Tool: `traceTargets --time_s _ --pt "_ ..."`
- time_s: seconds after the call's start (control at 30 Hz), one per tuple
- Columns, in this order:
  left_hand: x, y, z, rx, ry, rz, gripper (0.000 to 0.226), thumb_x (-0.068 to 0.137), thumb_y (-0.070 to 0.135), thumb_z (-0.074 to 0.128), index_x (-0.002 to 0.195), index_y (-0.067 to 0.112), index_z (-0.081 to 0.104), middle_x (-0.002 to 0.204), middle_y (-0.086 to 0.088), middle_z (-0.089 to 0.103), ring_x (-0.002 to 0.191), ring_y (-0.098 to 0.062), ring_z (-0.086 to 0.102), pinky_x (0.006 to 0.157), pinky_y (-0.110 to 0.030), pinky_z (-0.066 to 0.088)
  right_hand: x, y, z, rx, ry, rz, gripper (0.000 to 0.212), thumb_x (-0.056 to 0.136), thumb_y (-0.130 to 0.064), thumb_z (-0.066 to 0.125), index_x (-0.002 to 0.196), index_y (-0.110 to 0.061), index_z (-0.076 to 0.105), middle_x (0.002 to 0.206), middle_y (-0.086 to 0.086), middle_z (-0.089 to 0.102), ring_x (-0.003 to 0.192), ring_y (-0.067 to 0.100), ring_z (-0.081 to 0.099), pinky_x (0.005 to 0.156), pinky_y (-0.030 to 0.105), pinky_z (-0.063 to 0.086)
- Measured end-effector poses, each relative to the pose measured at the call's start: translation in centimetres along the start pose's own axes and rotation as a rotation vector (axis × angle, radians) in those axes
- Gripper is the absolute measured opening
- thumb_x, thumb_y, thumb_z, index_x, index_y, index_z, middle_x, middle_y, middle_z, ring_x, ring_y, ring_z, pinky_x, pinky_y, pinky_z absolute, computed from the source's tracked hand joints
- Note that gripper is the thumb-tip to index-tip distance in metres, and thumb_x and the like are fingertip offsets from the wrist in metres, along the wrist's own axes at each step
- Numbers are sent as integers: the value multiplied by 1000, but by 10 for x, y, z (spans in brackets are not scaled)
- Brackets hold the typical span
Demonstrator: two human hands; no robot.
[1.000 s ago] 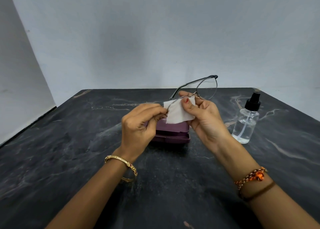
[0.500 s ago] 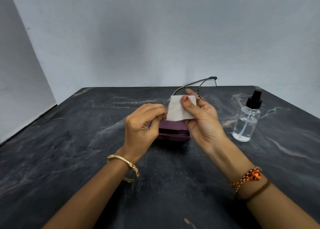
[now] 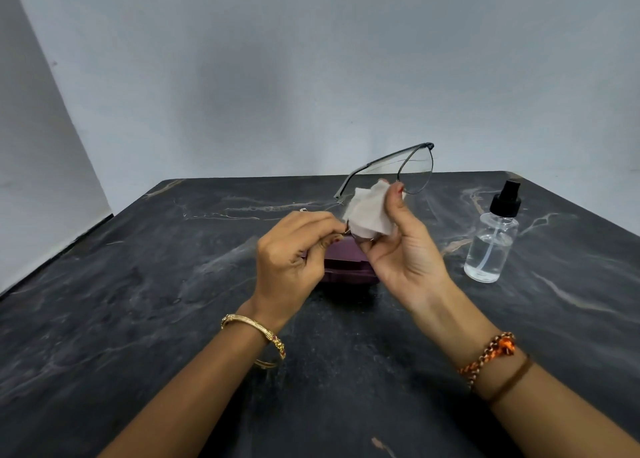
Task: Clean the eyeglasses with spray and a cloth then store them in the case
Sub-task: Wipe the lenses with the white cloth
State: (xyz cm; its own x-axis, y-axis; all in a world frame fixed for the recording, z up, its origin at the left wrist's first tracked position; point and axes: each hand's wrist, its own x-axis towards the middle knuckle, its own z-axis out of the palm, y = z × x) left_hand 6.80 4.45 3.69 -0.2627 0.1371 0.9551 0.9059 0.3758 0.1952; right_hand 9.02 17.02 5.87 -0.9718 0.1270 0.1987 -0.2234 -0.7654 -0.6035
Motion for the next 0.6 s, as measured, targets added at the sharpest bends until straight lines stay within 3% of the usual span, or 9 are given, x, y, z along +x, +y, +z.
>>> traceTargets --time_s 0.17,0.27,0.33,0.47,0.6 --pt "1 -2 -3 22 18 -28 18 66 -21 59 75 -9 68 75 -17 69 75 -13 59 71 -16 49 0 4 -4 -173 -62 -22 38 57 -18 66 94 -17 58 83 1 65 70 7 66 60 21 57" --pt "5 -5 -7 -24 23 -39 16 67 -17 61 76 -6 69 81 -6 64 76 -12 59 74 -15 49 3 -6 -5 -311 -140 -26 48 48 -17 72 95 -14 59 69 -5 70 68 6 67 60 19 56" --pt "7 -5 -8 -44 12 -40 15 68 -15 64 78 -4 69 84 -2 62 76 -11 60 74 -15 50 5 -13 -7 -361 -174 -27 44 53 -13 71 95 -12 60 64 -6 71 67 5 67 60 18 55" --pt "9 -4 -7 -94 53 -86 17 70 -13 63 83 -4 68 84 -3 62 76 -9 60 73 -11 50 6 -17 -10 -259 -121 -12 31 64 -15 60 95 -14 60 59 -13 67 62 1 64 58 17 55" --pt "5 -1 -4 -145 16 -107 14 70 -11 64 80 -3 69 82 -3 63 75 -10 61 73 -17 53 4 -8 -7 -113 -28 15 30 62 -27 61 89 -13 61 64 -5 68 63 8 67 57 24 57"
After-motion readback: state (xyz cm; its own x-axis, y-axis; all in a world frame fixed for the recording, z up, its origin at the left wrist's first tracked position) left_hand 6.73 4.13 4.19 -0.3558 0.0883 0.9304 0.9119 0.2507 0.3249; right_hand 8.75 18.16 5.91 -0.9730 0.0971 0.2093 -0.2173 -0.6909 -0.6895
